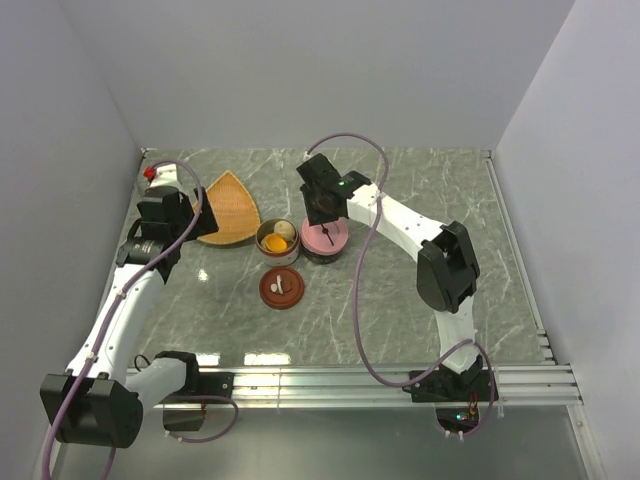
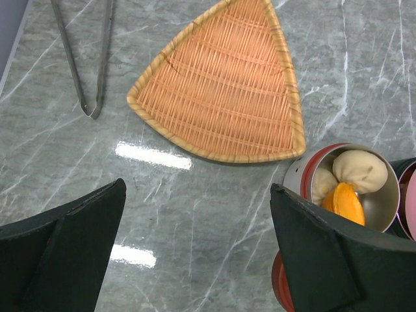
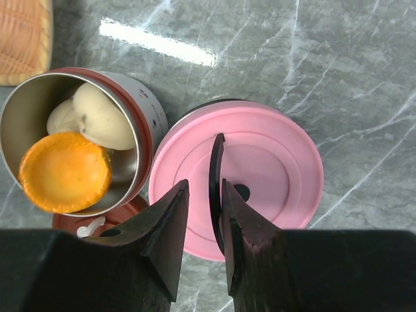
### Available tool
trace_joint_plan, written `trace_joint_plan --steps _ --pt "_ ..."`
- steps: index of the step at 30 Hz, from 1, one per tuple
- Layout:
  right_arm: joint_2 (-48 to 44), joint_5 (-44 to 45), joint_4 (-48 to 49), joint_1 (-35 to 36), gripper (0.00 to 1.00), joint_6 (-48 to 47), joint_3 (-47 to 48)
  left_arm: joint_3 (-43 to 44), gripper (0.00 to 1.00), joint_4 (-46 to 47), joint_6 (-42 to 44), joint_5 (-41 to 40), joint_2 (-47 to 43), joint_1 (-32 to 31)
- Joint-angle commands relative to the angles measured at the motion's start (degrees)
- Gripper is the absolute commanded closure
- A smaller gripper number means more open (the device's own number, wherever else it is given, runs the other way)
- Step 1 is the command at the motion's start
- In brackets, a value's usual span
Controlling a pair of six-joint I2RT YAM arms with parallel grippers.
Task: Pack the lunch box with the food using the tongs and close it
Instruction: Put the lid back on the lunch box
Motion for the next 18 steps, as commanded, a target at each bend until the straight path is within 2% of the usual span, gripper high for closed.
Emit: trace_joint_plan --steps 1,18 --pt "-4.0 -0.4 1.7 -0.2 0.66 0.9 -1.6 -0.1 0.01 1.1 0.8 0.9 -0.9 -0.4" --pt "-6.0 2.4 0.9 -0.1 0.65 1.2 -4.3 0.1 0.01 1.1 0.8 0.9 -0.9 -0.4"
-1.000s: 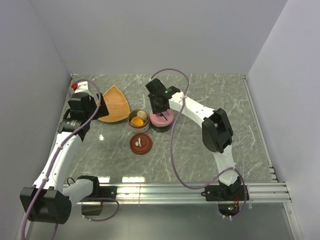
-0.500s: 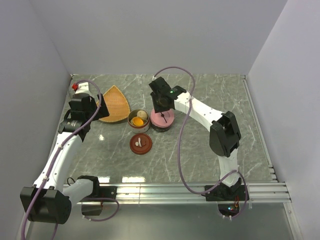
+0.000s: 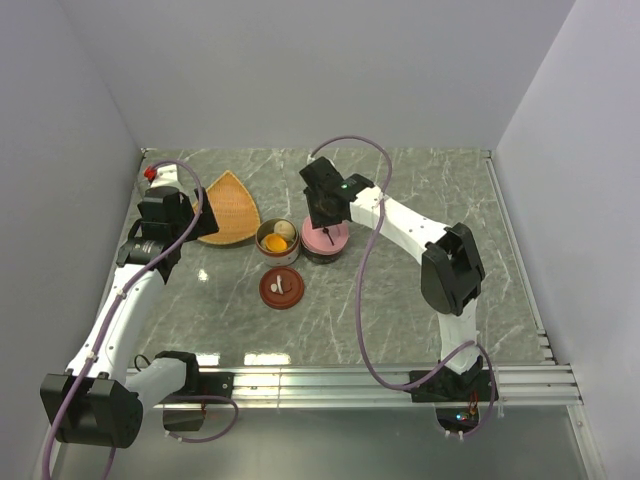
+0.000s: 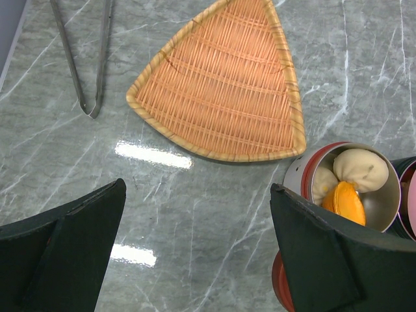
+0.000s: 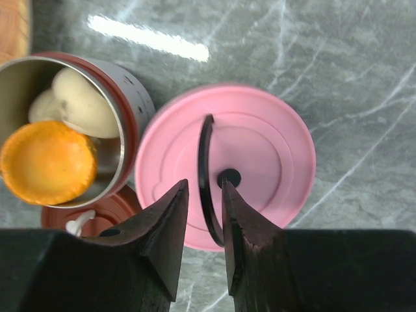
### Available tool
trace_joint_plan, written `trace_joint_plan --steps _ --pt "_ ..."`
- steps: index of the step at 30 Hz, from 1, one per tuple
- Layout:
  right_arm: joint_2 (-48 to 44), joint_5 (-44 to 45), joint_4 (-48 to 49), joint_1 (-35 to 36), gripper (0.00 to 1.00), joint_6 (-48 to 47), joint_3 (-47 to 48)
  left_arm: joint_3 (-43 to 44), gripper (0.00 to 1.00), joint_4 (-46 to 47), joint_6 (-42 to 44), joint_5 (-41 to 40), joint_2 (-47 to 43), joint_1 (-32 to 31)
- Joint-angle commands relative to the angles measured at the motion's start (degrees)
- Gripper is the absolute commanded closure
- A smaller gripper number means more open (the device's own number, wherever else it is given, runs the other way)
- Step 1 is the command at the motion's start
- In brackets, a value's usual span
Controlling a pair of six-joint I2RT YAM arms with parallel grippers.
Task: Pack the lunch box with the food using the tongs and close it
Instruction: Put the lid back on the lunch box
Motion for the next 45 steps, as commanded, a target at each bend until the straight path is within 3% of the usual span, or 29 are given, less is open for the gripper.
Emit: trace_joint_plan --steps 1,5,10,16,36,45 --pt "-3.8 1.7 0.6 0.0 0.65 0.6 -1.5 0.3 0.01 1.1 0.8 0.9 -0.9 -0.4" --pt "-4.3 1.8 1.3 -0.1 0.68 0.6 -3.0 0.3 0.00 1.1 0.8 1.0 -0.8 -0.3" --pt "-4.0 1.4 1.0 -0.1 0.83 0.3 -2.7 0.3 0.01 1.1 0.8 0.9 -0.7 -0.5" --pt "-4.5 0.9 1.6 0.0 0.91 -0.1 -2.6 0.0 0.01 1.1 0.8 0.7 -0.9 -0.4" --pt "-0.8 -0.5 0.1 2.6 0.96 -1.1 2.3 -0.5 0.00 1.3 0.9 0.5 -1.4 -0.4" --pt "0.6 3.7 -2.1 4.3 0.96 -2.6 4.3 -0.7 0.01 1.4 0.9 0.4 -1.5 -0.4"
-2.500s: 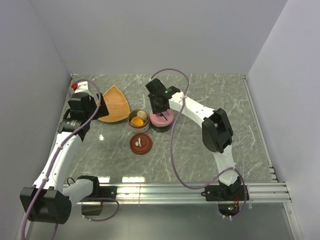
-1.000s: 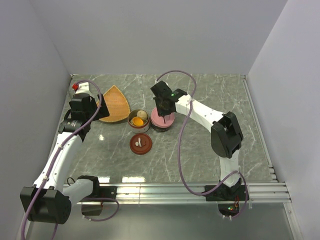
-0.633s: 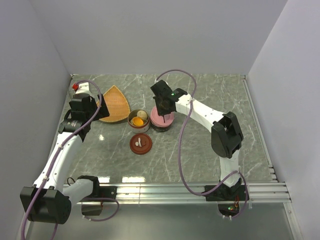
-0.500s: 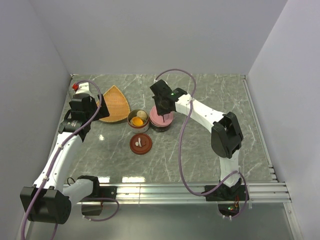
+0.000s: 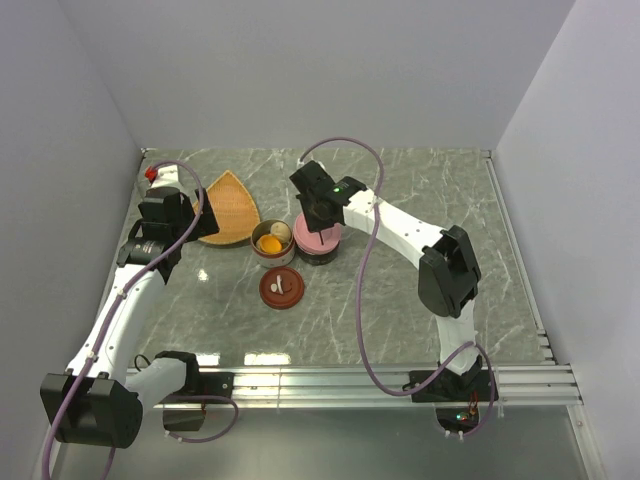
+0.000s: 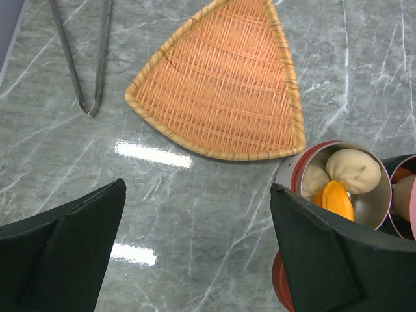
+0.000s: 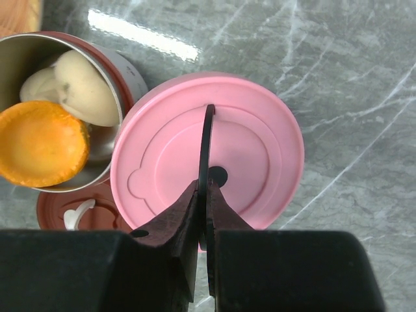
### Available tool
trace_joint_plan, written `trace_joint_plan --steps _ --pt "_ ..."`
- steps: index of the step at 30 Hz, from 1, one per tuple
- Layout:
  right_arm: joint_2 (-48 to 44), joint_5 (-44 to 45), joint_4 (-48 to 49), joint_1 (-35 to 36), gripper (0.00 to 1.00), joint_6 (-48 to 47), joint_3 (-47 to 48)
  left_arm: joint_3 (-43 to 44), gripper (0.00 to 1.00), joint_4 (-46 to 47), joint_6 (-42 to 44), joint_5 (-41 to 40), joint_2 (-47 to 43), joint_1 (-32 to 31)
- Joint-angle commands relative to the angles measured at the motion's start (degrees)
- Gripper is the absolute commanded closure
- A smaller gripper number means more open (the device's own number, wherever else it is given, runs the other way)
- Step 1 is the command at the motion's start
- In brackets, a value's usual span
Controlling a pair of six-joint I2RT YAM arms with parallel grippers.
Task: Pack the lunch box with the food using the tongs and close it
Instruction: Put the lid back on the lunch box
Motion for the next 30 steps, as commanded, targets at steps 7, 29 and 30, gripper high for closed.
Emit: trace_joint_plan --steps 7,29,30 --pt "1.7 4.1 -1.3 2.8 0.96 -2.1 4.7 -0.5 0.00 1.4 0.9 0.3 -1.6 -0.2" --pt "6.3 9.1 -4.7 3.1 0.97 -3.2 7.7 -0.5 0.01 1.1 0.9 0.3 -1.8 -0.2" --pt "6.3 9.1 -4.7 3.0 0.97 -3.4 7.8 -0.5 0.01 1.2 0.9 0.3 -1.8 -0.2"
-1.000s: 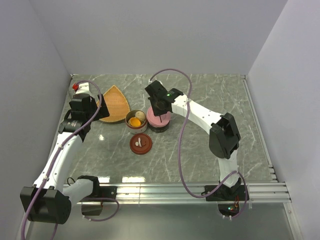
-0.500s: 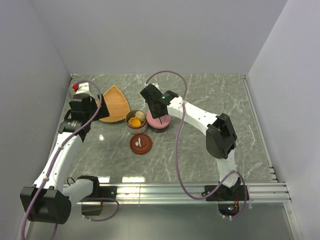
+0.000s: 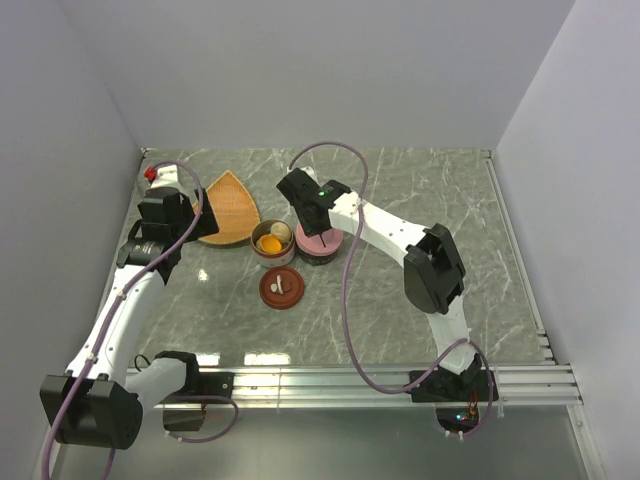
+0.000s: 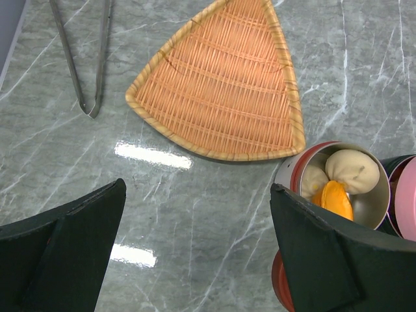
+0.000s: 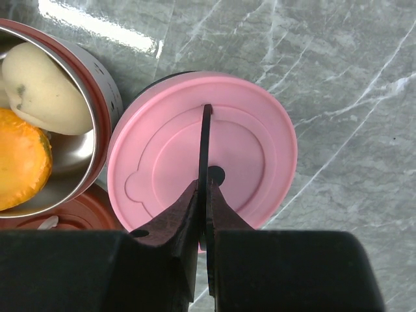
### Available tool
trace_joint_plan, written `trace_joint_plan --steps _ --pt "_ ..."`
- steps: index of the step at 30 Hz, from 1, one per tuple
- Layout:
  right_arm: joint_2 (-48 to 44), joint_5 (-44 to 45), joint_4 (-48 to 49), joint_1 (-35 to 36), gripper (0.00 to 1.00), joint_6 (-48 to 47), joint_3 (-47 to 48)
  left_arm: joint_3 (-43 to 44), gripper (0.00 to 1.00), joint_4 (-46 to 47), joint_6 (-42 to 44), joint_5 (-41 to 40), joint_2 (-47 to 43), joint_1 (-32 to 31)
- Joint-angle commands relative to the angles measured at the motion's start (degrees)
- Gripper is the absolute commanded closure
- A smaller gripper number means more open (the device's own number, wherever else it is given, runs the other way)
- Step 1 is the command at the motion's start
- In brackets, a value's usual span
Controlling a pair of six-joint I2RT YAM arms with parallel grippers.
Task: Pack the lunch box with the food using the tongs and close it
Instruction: Put the lid back on the lunch box
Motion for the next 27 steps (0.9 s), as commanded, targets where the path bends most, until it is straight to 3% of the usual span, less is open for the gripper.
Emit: trace_joint_plan --steps 1,27 --pt "1.1 1.1 -0.6 0.4 0.97 -1.3 3.7 -0.5 0.00 1.2 0.9 0.3 -1.6 -0.2" --pt "4.1 2.6 -2.9 2.6 0.97 -3.2 6.6 -1.0 0.01 1.7 0.8 0.6 -1.5 -0.2"
